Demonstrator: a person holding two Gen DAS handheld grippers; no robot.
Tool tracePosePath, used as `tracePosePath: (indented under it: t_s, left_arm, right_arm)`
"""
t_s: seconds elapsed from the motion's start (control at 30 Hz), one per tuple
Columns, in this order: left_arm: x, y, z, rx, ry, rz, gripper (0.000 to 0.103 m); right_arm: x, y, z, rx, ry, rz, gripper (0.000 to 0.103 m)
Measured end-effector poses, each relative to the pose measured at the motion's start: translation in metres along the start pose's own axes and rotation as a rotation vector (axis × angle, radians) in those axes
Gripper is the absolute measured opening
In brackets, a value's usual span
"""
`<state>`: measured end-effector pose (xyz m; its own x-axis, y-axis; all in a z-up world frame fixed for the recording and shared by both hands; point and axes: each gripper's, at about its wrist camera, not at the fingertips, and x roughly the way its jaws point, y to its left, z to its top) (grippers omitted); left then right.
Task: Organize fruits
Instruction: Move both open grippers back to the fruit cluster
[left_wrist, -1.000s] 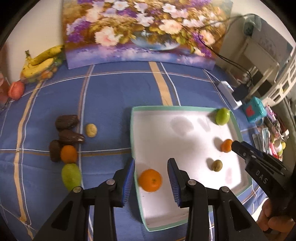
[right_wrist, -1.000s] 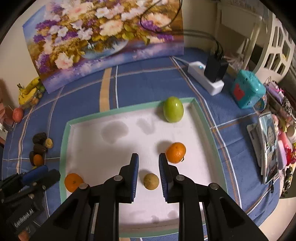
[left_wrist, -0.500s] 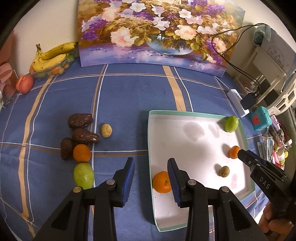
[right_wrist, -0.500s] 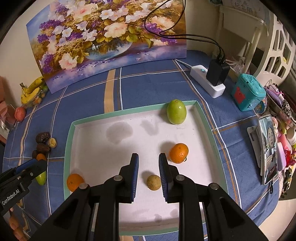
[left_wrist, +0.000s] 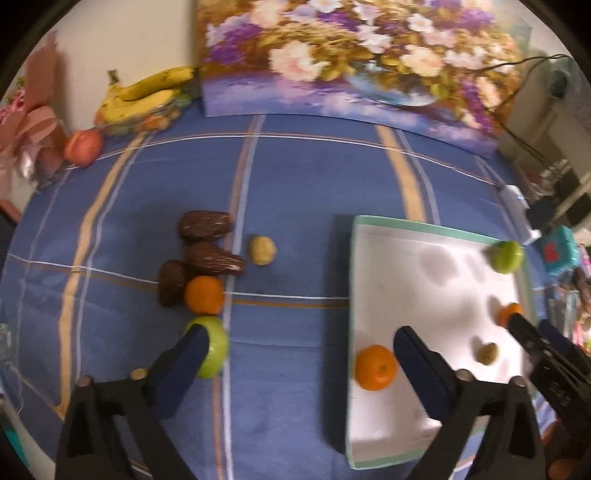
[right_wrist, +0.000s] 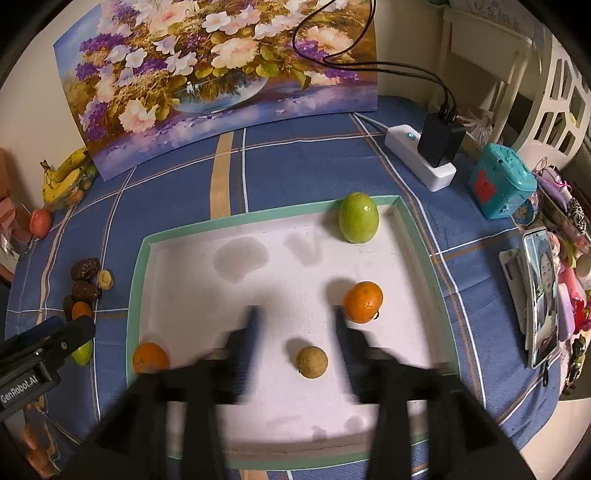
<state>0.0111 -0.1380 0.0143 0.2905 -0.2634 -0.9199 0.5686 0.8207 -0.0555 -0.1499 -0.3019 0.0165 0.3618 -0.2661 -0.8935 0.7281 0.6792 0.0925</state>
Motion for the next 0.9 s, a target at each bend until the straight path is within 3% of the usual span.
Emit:
tracePosePath:
  t_s: [0.07, 0.1, 0.17, 0.7, 0.9]
  left_arm:
    - [0.004, 0.005, 0.0, -0.007, 0.005, 0.028, 0.103]
    - [0.005, 0.007, 0.0, -0.011, 0.007, 0.042, 0.103]
    - [0.008, 0.011, 0.0, -0.014, 0.007, 0.063, 0.103]
    - [0.005, 0.024, 0.002, -0.025, -0.016, 0.072, 0.103]
    - [-0.004, 0.059, 0.009, -0.086, -0.052, 0.112, 0.103]
  right_arm:
    - [0.001, 0.001, -0.001, -0.006, -0.008, -0.005, 0.073]
    - [0.001, 0.0, -0.001, -0.009, -0.015, -0.006, 0.085]
    - [0.002, 0.001, -0.001, -0.013, -0.028, -0.01, 0.093]
    - [0.002, 0.005, 0.0, -0.014, -0.077, 0.011, 0.094]
    - [0.002, 0.017, 0.001, -0.031, -0.085, 0.035, 0.094]
